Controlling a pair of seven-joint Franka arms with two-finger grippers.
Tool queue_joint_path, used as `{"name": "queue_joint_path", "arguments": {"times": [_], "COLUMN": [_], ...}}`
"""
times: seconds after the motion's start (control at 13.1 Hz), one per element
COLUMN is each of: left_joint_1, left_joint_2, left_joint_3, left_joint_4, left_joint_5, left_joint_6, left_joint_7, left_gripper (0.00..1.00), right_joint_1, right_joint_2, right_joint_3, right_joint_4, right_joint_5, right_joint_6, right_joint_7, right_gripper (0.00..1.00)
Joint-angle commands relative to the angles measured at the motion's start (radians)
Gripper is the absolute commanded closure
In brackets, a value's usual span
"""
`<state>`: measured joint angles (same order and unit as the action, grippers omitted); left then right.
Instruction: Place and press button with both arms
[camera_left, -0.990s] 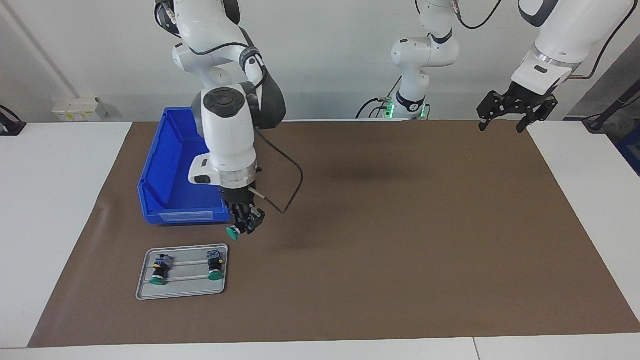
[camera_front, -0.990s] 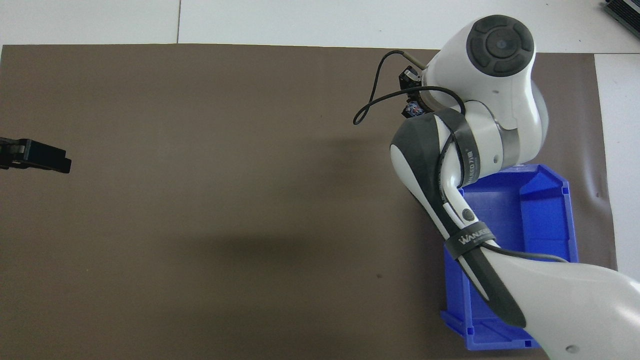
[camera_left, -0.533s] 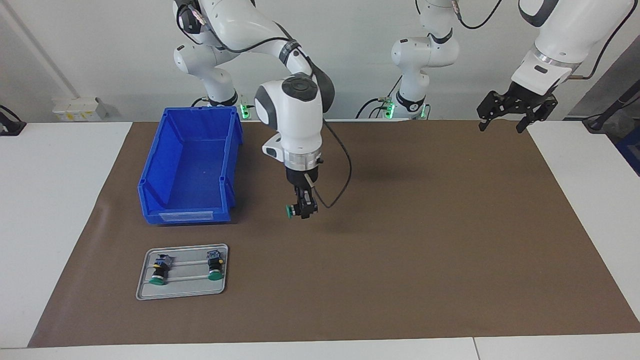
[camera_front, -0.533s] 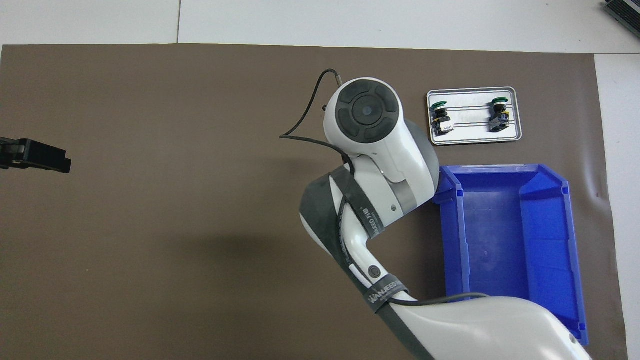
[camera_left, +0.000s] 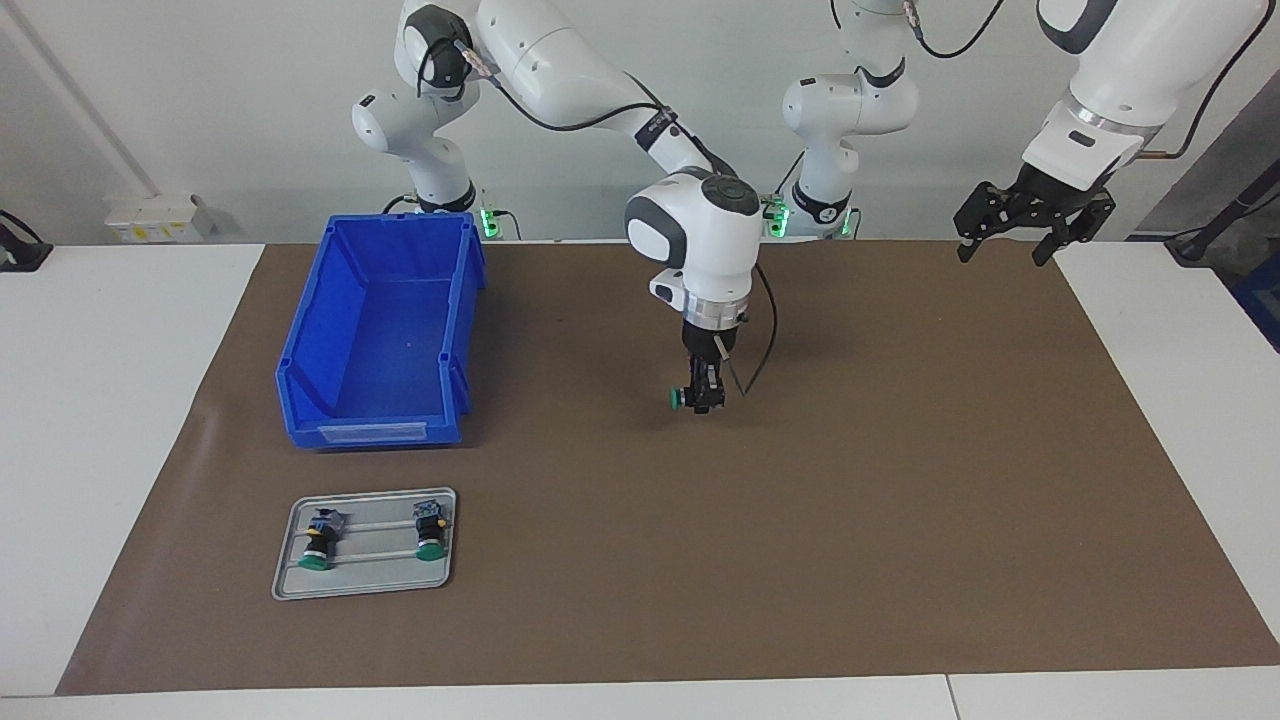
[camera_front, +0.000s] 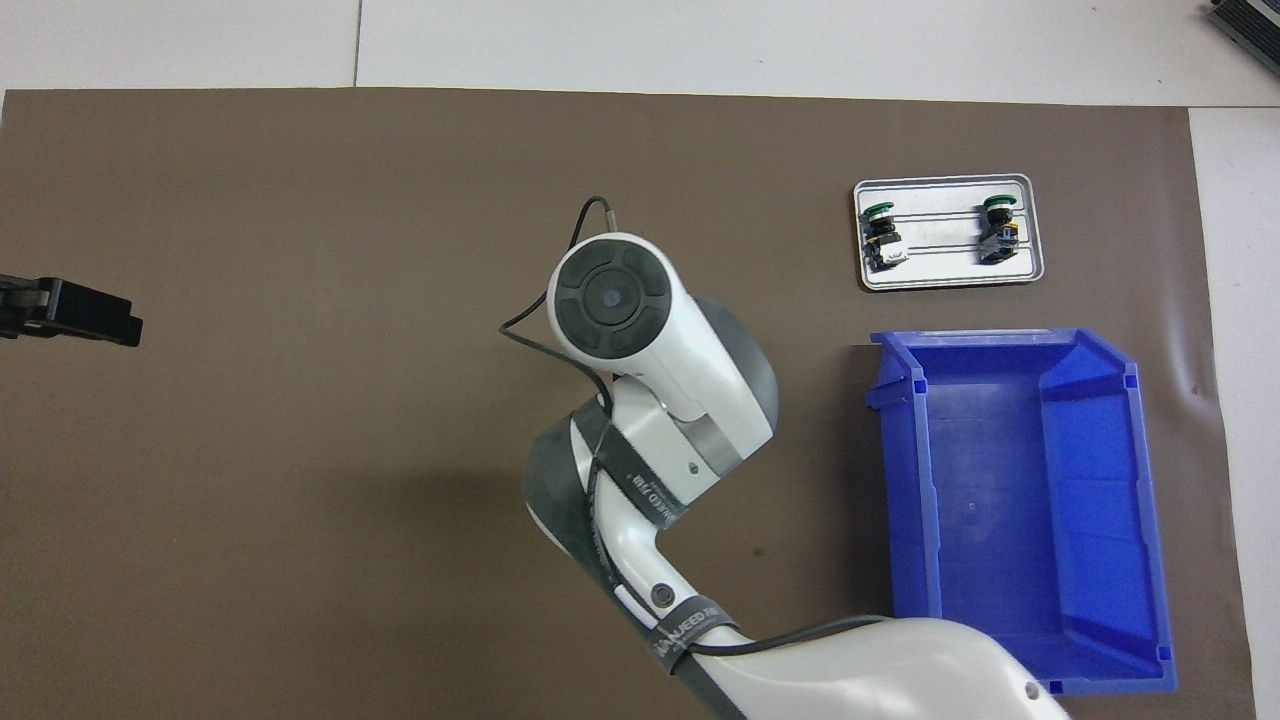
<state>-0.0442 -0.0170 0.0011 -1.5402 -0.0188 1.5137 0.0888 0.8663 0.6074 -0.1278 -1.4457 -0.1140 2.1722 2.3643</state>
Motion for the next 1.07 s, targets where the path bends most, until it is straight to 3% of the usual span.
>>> {"name": "queue_joint_path", "arguments": {"times": [0.0,0.69,0.76,0.84,0.99], "left_joint_1": [0.01,-0.005,-0.006,-0.008,-0.017], "left_joint_2": [-0.028,-0.044,-0.047,-0.047,-0.057], "left_joint_3": [-0.007,-0.01,-0.012,-0.016,-0.023], "left_joint_4": [-0.028,-0.067,-0.081,-0.093,-0.118], "left_joint_5": [0.014,0.014,0.016,0.016,0.016], "left_joint_6": [-0.006,0.0,0.041,0.107,0.131], "left_joint_7": [0.003,0.031,0.087,0.126,0.138], "left_gripper": [0.0,0.0,0.2,0.31,0.25], "right_joint_1": [0.025,0.048,0.049,0.048,0.048], "right_joint_2": [0.006,0.003,0.0,-0.001,-0.003], "right_joint_3": [-0.003,-0.003,-0.003,-0.003,-0.003], "right_joint_4": [-0.008,-0.108,-0.125,-0.134,-0.139], "right_joint_5": [-0.03,-0.027,-0.027,-0.027,-0.027], "right_joint_6": [0.017,0.138,0.155,0.169,0.173], "right_joint_7": [0.033,0.033,0.036,0.042,0.055], "right_gripper": [1.0,1.0,0.81,0.64,0.55]}}
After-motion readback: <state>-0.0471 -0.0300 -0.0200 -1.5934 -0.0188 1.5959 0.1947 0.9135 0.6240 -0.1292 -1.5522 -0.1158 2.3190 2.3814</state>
